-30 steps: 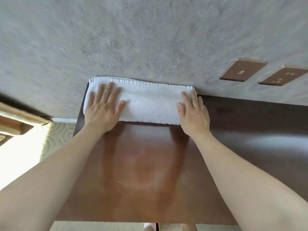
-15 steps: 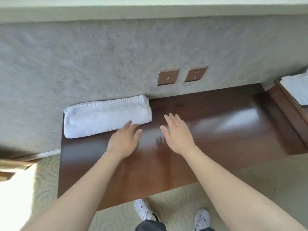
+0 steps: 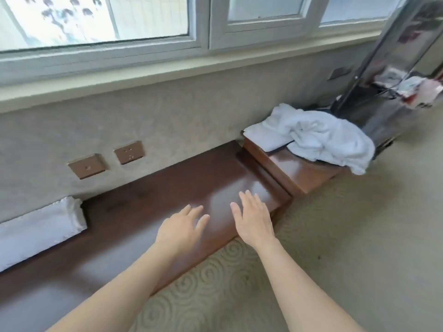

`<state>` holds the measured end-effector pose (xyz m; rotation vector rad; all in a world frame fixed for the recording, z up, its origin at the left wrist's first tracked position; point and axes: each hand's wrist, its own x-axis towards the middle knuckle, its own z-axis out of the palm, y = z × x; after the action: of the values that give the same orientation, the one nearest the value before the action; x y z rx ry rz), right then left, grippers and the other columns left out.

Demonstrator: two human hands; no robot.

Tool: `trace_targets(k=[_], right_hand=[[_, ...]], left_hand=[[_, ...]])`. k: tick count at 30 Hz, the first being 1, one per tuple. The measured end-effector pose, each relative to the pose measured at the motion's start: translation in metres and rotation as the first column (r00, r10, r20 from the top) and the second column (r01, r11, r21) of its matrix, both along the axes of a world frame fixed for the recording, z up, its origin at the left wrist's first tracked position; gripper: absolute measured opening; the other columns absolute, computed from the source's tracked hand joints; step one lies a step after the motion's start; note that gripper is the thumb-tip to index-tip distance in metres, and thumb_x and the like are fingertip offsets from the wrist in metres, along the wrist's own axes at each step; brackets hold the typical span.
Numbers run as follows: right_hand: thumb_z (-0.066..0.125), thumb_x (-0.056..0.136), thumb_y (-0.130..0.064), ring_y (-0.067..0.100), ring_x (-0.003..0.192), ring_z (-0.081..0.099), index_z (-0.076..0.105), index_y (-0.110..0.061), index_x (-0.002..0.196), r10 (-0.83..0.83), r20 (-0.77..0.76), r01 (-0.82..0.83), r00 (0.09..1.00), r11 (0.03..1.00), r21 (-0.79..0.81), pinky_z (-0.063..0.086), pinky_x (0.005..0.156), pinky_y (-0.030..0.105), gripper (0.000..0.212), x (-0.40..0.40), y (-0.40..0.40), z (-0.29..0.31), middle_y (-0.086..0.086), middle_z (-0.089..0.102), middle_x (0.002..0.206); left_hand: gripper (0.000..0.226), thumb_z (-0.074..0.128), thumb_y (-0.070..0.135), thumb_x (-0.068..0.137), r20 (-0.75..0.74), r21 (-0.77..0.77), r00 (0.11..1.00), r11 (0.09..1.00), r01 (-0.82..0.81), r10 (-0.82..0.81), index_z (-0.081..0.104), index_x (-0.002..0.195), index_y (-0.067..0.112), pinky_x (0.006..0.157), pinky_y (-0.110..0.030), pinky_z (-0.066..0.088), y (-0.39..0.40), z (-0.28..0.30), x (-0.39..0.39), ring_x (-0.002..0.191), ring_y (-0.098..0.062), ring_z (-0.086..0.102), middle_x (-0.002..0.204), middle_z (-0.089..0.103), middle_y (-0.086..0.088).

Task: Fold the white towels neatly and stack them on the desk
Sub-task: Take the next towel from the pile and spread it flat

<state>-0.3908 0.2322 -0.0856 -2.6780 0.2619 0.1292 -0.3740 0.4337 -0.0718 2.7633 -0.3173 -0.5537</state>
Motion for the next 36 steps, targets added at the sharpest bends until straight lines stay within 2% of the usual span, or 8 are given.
trace_targets(k=[6,11,16,21,26,30,34,36], right_hand=[[0.028,0.106,-0.050,0.024,0.155,0.010,0.026,-0.016,0.158,-0.175,0.063,0.175,0.983,0.985,0.003,0.013,0.124,0.043,0.062,-0.025,-0.147,0.038,0.004,0.019,0.167],[0.029,0.106,-0.050,0.026,0.155,0.011,0.025,-0.015,0.158,-0.265,0.069,0.267,0.962,0.963,-0.022,0.016,0.123,0.042,0.062,-0.022,-0.229,0.050,0.005,0.018,0.167],[0.027,0.107,-0.050,0.022,0.155,0.006,0.022,-0.018,0.160,-0.291,0.048,0.293,0.956,0.955,-0.046,0.013,0.124,0.040,0.062,0.012,-0.277,0.052,0.002,0.013,0.168],[0.025,0.107,-0.051,0.019,0.156,0.004,0.022,-0.019,0.160,-0.349,-0.026,0.345,0.937,0.934,-0.093,0.011,0.125,0.037,0.062,0.054,-0.315,0.041,-0.001,0.015,0.168],[0.026,0.107,-0.051,0.023,0.156,0.004,0.020,-0.019,0.160,-0.411,-0.100,0.407,0.906,0.912,-0.054,0.012,0.125,0.037,0.063,0.089,-0.344,0.033,-0.002,0.014,0.168],[0.028,0.107,-0.050,0.026,0.155,0.007,0.018,-0.021,0.160,-0.418,-0.088,0.421,0.904,0.906,0.025,0.016,0.124,0.039,0.062,0.128,-0.364,0.032,-0.004,0.014,0.168],[0.033,0.106,-0.049,0.018,0.151,0.021,0.026,-0.020,0.158,-0.415,-0.031,0.416,0.909,0.903,0.107,0.025,0.122,0.038,0.060,0.170,-0.395,0.024,-0.001,0.029,0.163],[0.033,0.106,-0.049,0.016,0.152,0.020,0.024,-0.018,0.158,-0.405,-0.053,0.408,0.913,0.904,0.127,0.023,0.123,0.037,0.061,0.192,-0.416,0.018,0.000,0.026,0.165]], left_hand=[[0.060,0.016,0.061,0.102,0.047,-0.086,0.982,0.979,0.184,-0.181,0.027,0.156,0.037,0.117,-0.041,0.028,-0.158,0.023,-0.003,0.149,-0.020,0.029,0.165,0.024,0.001],[0.060,0.017,0.061,0.102,0.097,-0.112,0.956,0.951,0.289,-0.279,0.028,0.156,0.037,0.116,-0.038,0.029,-0.235,0.046,0.022,0.148,-0.021,0.030,0.165,0.023,0.002],[0.055,0.021,0.058,0.104,0.161,-0.180,0.942,0.930,0.321,-0.294,0.033,0.154,0.036,0.112,-0.038,0.031,-0.294,0.045,0.087,0.146,-0.020,0.034,0.162,0.031,0.005],[0.062,0.017,0.064,0.100,0.075,-0.313,0.934,0.881,0.355,-0.350,0.033,0.153,0.037,0.118,-0.038,0.027,-0.347,0.011,0.143,0.150,-0.012,0.024,0.163,0.030,0.006],[0.057,0.019,0.059,0.103,0.038,-0.295,0.914,0.870,0.396,-0.403,0.030,0.154,0.037,0.117,-0.040,0.027,-0.384,-0.001,0.193,0.150,-0.016,0.024,0.164,0.027,0.003],[0.045,0.028,0.043,0.107,0.130,-0.351,0.921,0.852,0.388,-0.366,0.044,0.147,0.028,0.108,-0.036,0.037,-0.402,0.006,0.232,0.140,-0.014,0.040,0.152,0.043,0.009],[0.050,0.031,0.048,0.105,0.163,-0.305,0.920,0.868,0.392,-0.357,0.044,0.147,0.025,0.107,-0.041,0.041,-0.431,-0.004,0.279,0.136,-0.017,0.045,0.155,0.041,0.006],[0.049,0.035,0.046,0.105,0.198,-0.263,0.914,0.879,0.398,-0.355,0.044,0.147,0.024,0.106,-0.040,0.040,-0.449,-0.010,0.300,0.136,-0.017,0.045,0.154,0.042,0.005]])
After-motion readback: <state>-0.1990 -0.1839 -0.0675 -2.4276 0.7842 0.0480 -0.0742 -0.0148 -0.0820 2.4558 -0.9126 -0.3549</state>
